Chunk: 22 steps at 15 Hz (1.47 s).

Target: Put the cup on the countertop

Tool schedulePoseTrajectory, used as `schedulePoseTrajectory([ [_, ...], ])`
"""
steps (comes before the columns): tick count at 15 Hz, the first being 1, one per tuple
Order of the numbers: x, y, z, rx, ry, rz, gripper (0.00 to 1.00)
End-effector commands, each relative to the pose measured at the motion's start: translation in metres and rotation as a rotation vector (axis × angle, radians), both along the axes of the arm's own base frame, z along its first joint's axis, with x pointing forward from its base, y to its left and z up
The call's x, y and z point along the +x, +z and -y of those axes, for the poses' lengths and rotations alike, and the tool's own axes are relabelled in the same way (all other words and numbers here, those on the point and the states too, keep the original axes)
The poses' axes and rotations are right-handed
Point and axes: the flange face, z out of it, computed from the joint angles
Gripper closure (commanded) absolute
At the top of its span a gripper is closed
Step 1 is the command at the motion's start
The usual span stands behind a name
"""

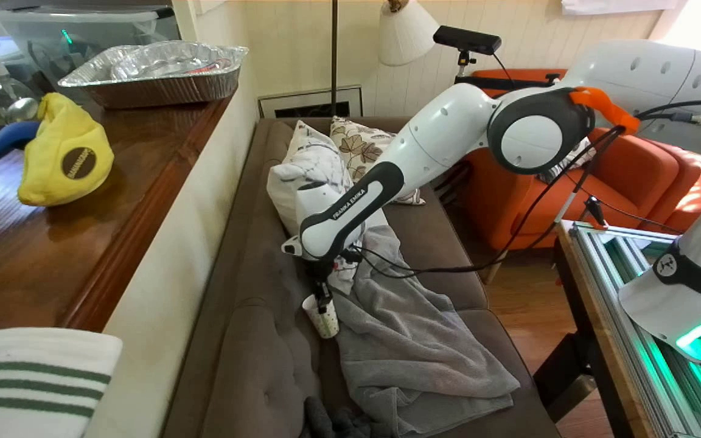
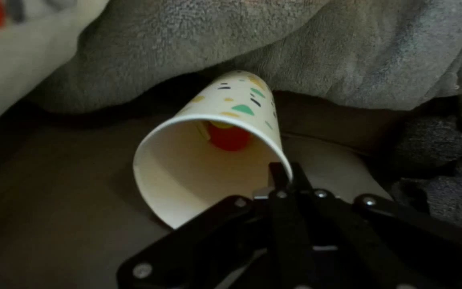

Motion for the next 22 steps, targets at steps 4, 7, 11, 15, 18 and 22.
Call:
schedulePoseTrajectory([
  [4, 0.033, 0.161, -0.024, -0.270, 0.180, -0.030, 0.99],
  [7, 0.040, 0.235, -0.049, -0.384, 0.275, -0.043, 0.99],
  [11, 0.037, 0.279, -0.095, -0.288, 0.305, 0.093, 0.99],
  [15, 0.017, 0.316, -0.105, -0.328, 0.263, 0.207, 0.99],
  [18, -0.001, 0.338, -0.106, -0.344, 0.239, 0.260, 0.99],
  [22, -0.022, 0.368, -0.095, -0.342, 0.201, 0.296, 0.99],
])
